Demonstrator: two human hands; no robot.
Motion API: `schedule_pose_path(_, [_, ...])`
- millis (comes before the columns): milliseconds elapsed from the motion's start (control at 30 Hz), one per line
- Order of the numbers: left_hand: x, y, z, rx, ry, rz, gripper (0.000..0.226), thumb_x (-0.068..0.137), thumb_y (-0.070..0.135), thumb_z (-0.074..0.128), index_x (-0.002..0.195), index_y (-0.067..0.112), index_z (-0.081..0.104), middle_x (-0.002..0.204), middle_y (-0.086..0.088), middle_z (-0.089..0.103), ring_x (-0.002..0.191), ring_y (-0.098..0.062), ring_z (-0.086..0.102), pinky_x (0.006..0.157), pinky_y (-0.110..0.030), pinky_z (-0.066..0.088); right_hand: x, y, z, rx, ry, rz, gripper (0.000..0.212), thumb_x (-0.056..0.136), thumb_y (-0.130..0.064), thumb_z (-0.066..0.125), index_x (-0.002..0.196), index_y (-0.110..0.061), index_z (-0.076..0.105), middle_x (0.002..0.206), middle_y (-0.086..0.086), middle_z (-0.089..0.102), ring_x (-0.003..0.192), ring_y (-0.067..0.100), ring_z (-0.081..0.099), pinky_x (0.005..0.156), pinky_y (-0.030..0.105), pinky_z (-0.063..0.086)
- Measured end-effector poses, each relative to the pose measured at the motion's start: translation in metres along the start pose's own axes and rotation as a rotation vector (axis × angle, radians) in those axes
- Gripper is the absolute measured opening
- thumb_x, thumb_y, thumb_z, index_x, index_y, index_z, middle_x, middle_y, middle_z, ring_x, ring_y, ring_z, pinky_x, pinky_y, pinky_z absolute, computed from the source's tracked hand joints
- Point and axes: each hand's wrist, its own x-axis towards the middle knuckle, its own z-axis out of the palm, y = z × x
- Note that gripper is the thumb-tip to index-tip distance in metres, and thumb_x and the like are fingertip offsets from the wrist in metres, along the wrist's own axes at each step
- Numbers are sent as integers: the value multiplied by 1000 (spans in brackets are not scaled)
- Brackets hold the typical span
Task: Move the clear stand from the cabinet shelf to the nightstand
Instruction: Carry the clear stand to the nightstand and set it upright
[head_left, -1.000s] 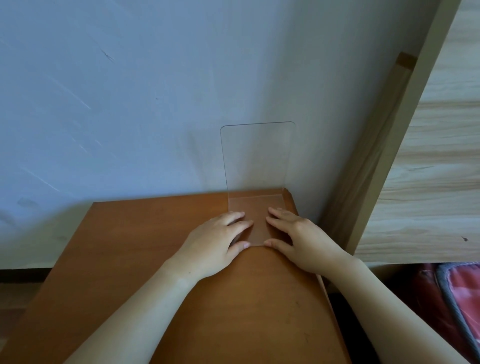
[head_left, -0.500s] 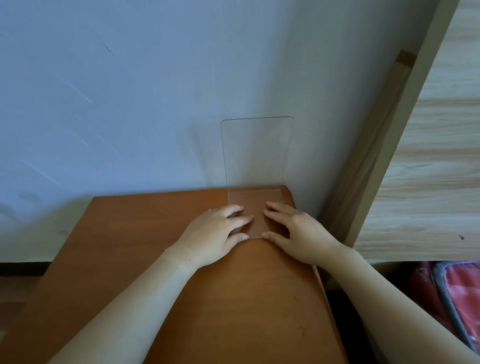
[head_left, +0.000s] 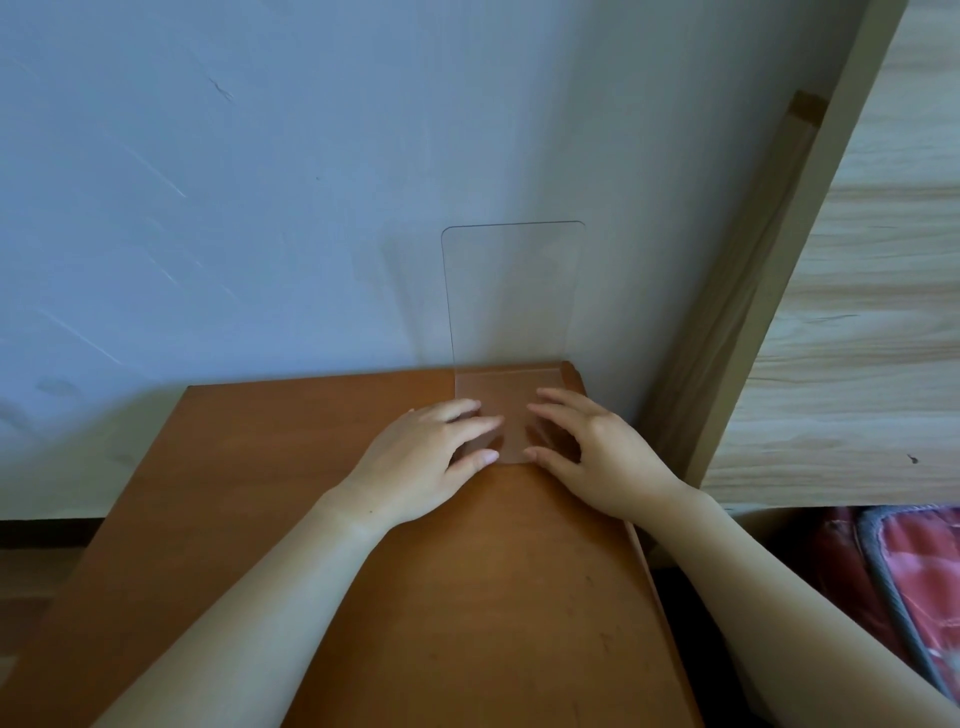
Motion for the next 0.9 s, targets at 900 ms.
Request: schedule_pose_path(900, [-167, 189, -436, -425, 49, -253, 47, 89, 54, 34, 135, 44, 34, 136, 27, 33, 120, 14, 25, 100, -17, 26, -20, -299, -407, 127, -236, 70, 60, 86, -47, 54, 139, -25, 36, 140, -5, 46, 126, 11, 41, 101, 24, 31])
